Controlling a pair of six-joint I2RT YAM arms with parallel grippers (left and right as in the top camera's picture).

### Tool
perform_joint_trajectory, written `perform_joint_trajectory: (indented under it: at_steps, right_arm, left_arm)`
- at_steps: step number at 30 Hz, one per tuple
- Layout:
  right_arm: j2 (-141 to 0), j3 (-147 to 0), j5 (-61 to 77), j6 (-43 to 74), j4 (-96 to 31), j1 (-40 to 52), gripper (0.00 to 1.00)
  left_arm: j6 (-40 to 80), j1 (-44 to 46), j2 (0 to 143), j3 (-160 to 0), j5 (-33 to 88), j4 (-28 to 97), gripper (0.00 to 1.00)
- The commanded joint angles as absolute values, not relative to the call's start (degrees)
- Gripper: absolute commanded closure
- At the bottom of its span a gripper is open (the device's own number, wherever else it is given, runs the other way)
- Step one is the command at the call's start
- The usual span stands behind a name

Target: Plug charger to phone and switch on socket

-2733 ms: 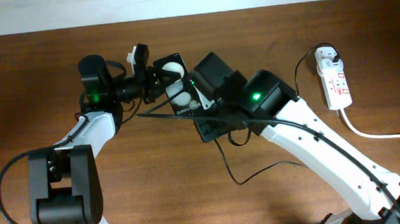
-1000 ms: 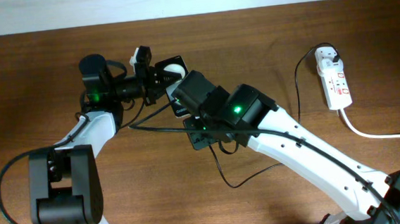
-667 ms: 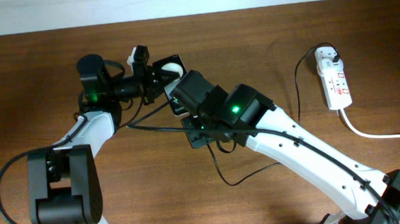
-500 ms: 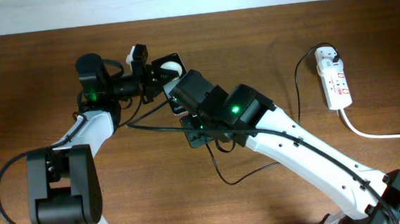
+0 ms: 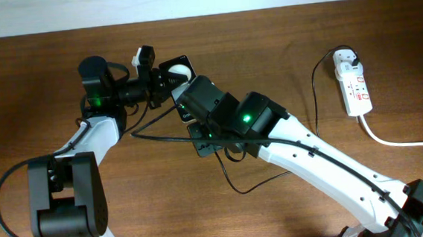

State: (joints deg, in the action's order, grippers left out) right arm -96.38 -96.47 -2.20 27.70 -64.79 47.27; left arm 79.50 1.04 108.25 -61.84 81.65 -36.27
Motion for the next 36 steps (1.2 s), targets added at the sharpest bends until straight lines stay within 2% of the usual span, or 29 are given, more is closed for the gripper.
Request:
perform_joint_trajectory:
  at_steps: [1,17,24,27,28,31,35,36]
  right_arm:
    - [-97.1,-96.6,-8.3,27.9,-61.7,46.9,0.96]
    - [-97.1,-96.7,-11.2,27.9,-57.2,46.9,0.95]
    - [-95.4,-96.7,-11.0,27.9,-61.6,46.9,0.64]
    - [-92.2,-96.7,-11.0,27.9,-64.0,46.9,0.54]
    - [-90.6,-96.7,-11.0,27.9,-64.9,46.9,0.44]
    - [-84.2,-96.7,-11.2,27.9,-67.1,46.9,0.25]
    - [-77.3,-96.7,-11.7,27.9,-67.4,46.9,0.12]
    - [-74.9,-96.7,-13.5,27.9,-67.6,46.9,0.03]
  left_arm:
    - [77.5,2.8,107.9,-62.5,90.1,-36.6,1.00]
    - [77.5,4.1,107.9,-62.5,90.1,-36.6,1.00]
    - [73.8,4.1,107.9,-62.5,90.1,-36.6,1.00]
    - [69.1,4.1,107.9,-62.5,90.1,-36.6,1.00]
    - [68.9,4.1,107.9,-62.5,90.1,-36.6,1.00]
    - [68.8,4.1,107.9,-62.5,90.0,-36.6,1.00]
    - [65.8,4.7,107.9,-62.5,89.7,-36.6,1.00]
    - [65.6,5.4,107.9,-62.5,89.6,-36.6,1.00]
